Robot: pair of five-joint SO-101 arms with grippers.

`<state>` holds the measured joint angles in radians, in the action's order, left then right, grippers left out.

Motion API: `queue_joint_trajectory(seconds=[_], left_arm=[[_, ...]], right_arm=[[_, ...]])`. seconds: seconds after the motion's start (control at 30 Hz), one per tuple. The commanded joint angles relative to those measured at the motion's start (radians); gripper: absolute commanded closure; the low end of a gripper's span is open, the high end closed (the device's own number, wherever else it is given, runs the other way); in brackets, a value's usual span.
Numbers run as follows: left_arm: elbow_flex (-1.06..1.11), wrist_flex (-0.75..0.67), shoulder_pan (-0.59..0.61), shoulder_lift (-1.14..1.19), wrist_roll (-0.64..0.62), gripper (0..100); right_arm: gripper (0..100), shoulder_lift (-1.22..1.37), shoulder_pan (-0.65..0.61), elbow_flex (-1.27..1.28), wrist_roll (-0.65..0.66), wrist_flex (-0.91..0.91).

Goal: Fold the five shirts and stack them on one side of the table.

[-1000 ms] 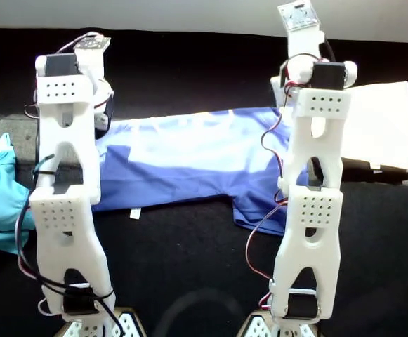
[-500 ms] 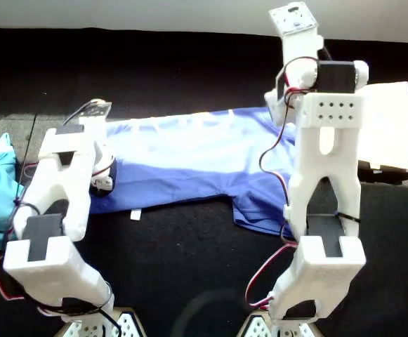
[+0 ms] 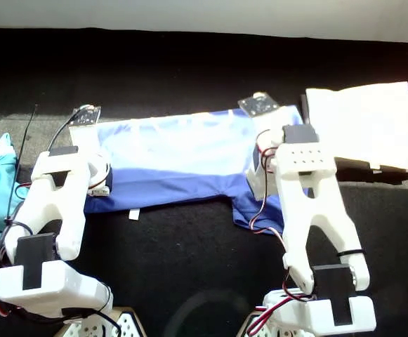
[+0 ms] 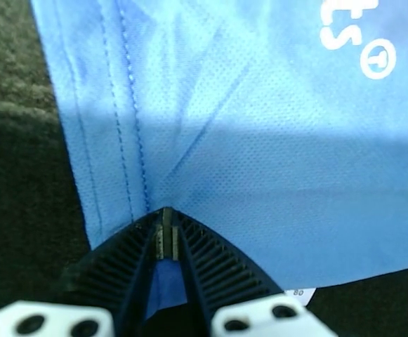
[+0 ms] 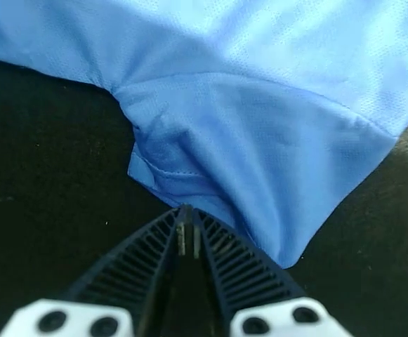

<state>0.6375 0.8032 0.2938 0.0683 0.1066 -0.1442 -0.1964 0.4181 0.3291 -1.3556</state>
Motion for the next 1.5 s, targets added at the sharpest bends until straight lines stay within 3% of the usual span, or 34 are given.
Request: queue_joint_trajectory(seconds=[0.0,0.17,0.37,0.8,0.97,1.47], left_arm=[[-0.001,-0.034,0.027,-0.001,-0.037,99],[-0.001,-0.034,0.024,0.001,-0.038,99],[-0.001,-0.034,0.024,0.001,-0.040,99],[0.002,-0.049,0.024,0.001,-0.040,99],[0.002,-0.049,0.024,0.001,-0.040,99],[0.002,-0.052,0.024,0.001,-0.040,99]], right_arm=[[90.2,-0.058,-0.050,0.122,-0.005,0.065],[89.2,-0.056,-0.133,0.143,-0.005,0.077],[89.2,-0.035,-0.136,0.168,-0.005,0.163],[89.4,0.222,-0.025,0.038,-0.005,0.189],[99.5,0.171,-0.025,0.028,-0.005,0.166],[99.3,-0.088,-0.044,0.038,-0.005,-0.010]])
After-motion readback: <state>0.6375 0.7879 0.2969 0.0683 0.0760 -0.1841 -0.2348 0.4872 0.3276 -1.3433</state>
